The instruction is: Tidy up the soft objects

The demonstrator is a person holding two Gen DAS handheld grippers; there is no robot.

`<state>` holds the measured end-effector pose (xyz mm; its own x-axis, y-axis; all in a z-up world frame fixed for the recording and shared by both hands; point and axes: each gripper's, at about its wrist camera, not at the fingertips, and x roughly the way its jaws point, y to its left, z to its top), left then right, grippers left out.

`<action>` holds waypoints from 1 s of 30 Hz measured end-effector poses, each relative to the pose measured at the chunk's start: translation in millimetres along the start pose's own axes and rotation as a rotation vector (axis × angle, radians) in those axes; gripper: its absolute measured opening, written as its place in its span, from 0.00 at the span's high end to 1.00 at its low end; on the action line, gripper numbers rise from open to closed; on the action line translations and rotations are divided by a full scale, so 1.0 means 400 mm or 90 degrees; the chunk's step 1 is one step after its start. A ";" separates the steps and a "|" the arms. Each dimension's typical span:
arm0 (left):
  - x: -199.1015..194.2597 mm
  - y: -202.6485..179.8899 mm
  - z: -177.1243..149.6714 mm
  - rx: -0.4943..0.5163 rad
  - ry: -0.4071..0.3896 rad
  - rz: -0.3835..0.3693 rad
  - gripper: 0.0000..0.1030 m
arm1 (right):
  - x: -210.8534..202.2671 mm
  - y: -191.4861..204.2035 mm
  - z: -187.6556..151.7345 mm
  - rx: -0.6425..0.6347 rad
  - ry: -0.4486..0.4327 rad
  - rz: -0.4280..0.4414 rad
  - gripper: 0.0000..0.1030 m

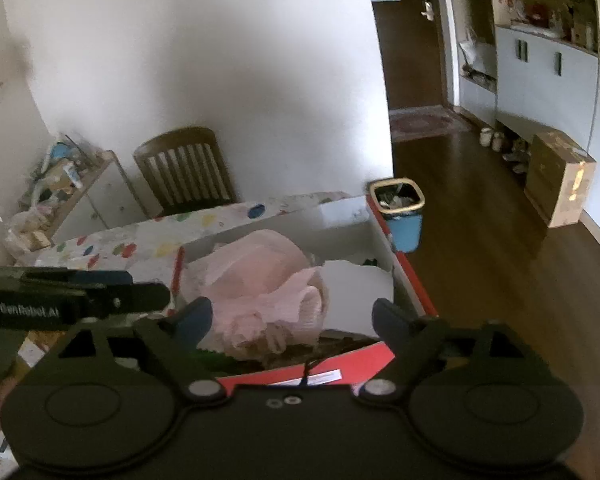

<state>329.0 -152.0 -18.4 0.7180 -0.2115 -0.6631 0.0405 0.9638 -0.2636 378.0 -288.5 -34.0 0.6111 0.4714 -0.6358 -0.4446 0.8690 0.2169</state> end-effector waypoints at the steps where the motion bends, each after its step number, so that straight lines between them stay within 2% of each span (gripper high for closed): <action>1: -0.009 0.002 0.000 0.000 -0.006 0.002 0.21 | -0.007 0.003 -0.003 -0.002 -0.006 0.002 0.13; 7: -0.080 0.003 -0.020 -0.002 -0.046 0.002 0.07 | -0.059 0.032 -0.034 -0.027 -0.041 0.017 0.02; 10: -0.112 0.006 -0.035 -0.011 -0.067 -0.005 0.00 | -0.085 0.047 -0.047 -0.034 -0.055 0.019 0.00; 15: -0.154 -0.005 -0.071 0.018 -0.088 0.024 0.00 | -0.127 0.082 -0.067 -0.062 -0.082 0.021 0.00; 21: -0.200 -0.019 -0.114 0.031 -0.096 0.056 0.00 | -0.173 0.116 -0.096 -0.059 -0.115 0.033 0.00; 30: -0.251 -0.012 -0.160 0.025 -0.111 0.088 0.00 | -0.189 0.136 -0.132 -0.089 -0.135 0.007 0.00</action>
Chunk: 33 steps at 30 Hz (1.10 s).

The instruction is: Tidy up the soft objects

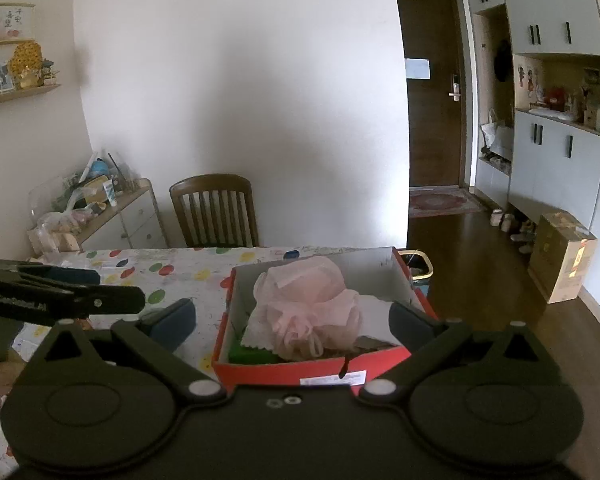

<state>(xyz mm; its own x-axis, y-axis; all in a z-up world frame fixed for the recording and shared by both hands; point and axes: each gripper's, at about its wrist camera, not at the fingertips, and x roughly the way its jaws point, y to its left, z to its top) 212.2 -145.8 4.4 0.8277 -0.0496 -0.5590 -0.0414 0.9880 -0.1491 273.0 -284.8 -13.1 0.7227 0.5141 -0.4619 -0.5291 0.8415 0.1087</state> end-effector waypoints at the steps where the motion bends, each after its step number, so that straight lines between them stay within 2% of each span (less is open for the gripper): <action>1: -0.005 -0.003 -0.003 0.002 -0.003 0.003 0.00 | -0.001 0.002 -0.002 -0.001 -0.003 -0.002 0.00; 9: -0.037 -0.024 -0.017 0.025 -0.024 0.036 0.00 | -0.015 0.014 -0.009 0.002 -0.020 0.002 0.00; 23: -0.043 -0.018 -0.037 0.019 -0.017 0.029 0.00 | -0.012 0.036 -0.024 0.011 -0.020 -0.003 0.00; 30: -0.053 -0.038 -0.040 0.032 -0.037 0.056 0.00 | -0.011 0.051 -0.035 0.001 -0.027 -0.018 0.00; 33: -0.052 -0.031 -0.038 0.029 -0.028 0.042 0.00 | -0.007 0.059 -0.037 -0.001 -0.027 -0.019 0.00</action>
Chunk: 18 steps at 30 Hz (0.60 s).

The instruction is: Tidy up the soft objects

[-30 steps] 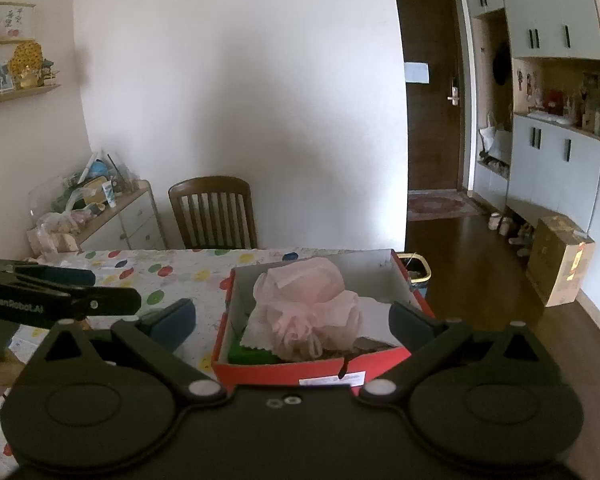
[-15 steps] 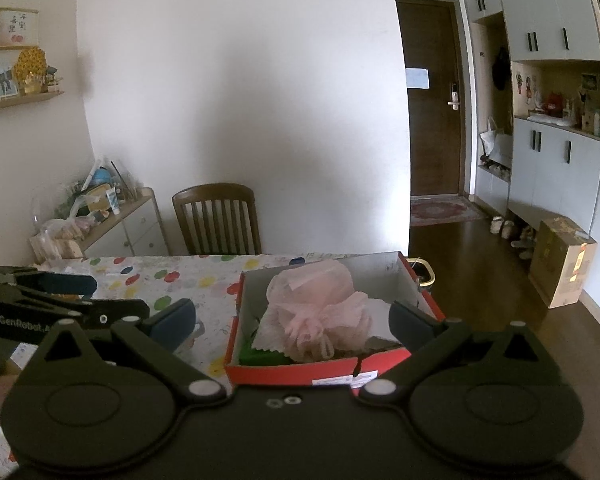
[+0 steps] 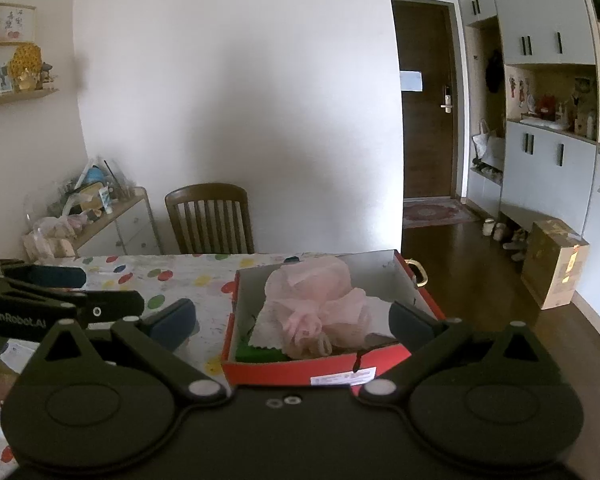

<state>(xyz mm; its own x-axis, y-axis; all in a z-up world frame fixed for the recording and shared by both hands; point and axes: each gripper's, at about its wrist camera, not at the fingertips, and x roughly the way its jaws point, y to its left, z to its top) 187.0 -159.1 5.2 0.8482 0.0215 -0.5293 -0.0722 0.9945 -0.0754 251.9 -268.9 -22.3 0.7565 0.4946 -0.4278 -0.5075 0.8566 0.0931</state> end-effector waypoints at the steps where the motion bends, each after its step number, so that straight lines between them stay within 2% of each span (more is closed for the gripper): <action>1: 0.000 0.003 0.000 -0.003 0.001 -0.005 0.00 | 0.000 0.002 0.000 0.000 -0.001 -0.001 0.00; 18: -0.001 -0.008 -0.004 0.011 0.001 -0.020 0.00 | -0.005 0.006 -0.006 0.007 -0.003 -0.001 0.00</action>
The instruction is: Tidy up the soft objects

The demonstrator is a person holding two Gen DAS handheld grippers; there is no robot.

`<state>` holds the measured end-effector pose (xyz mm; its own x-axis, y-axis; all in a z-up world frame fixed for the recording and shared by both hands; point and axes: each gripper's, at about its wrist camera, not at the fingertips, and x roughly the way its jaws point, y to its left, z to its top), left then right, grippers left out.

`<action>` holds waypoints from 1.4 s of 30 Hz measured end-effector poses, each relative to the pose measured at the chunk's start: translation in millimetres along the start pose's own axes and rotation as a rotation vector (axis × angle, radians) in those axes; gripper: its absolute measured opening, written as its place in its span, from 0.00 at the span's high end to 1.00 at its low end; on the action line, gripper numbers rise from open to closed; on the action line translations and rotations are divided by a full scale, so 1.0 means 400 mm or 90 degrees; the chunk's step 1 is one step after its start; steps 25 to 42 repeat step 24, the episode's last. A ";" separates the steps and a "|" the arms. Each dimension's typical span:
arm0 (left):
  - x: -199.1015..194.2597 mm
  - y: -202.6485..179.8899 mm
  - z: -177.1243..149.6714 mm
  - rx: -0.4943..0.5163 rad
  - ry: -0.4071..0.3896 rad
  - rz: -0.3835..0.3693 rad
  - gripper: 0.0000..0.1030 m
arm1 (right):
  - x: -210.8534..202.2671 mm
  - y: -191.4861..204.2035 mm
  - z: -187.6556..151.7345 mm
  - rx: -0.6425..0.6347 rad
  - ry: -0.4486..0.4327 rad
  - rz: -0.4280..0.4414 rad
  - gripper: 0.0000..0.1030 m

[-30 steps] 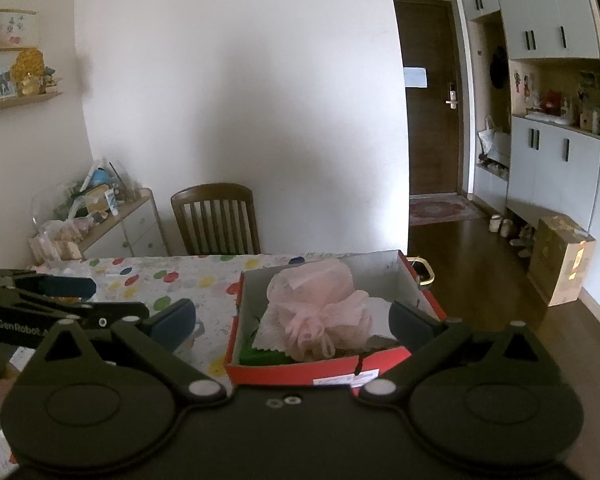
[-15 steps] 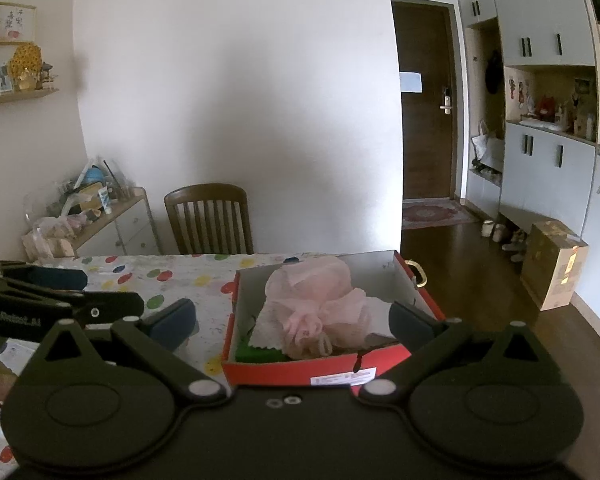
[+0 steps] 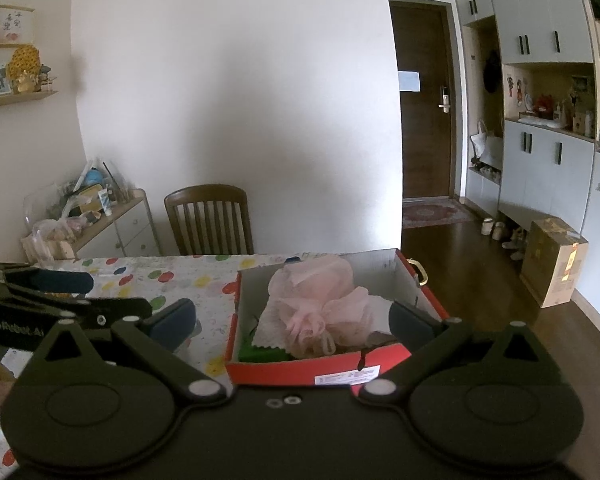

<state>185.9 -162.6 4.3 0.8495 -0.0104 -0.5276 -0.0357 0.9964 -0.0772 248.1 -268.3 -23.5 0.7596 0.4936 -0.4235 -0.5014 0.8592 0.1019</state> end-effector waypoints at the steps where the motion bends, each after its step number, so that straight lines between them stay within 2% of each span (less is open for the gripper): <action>1: 0.001 -0.002 0.000 0.002 -0.002 0.001 0.00 | 0.001 0.000 0.000 0.000 0.000 0.000 0.00; 42: 0.012 -0.016 -0.001 0.002 -0.002 -0.013 0.00 | 0.005 0.001 -0.003 0.008 0.003 -0.009 0.00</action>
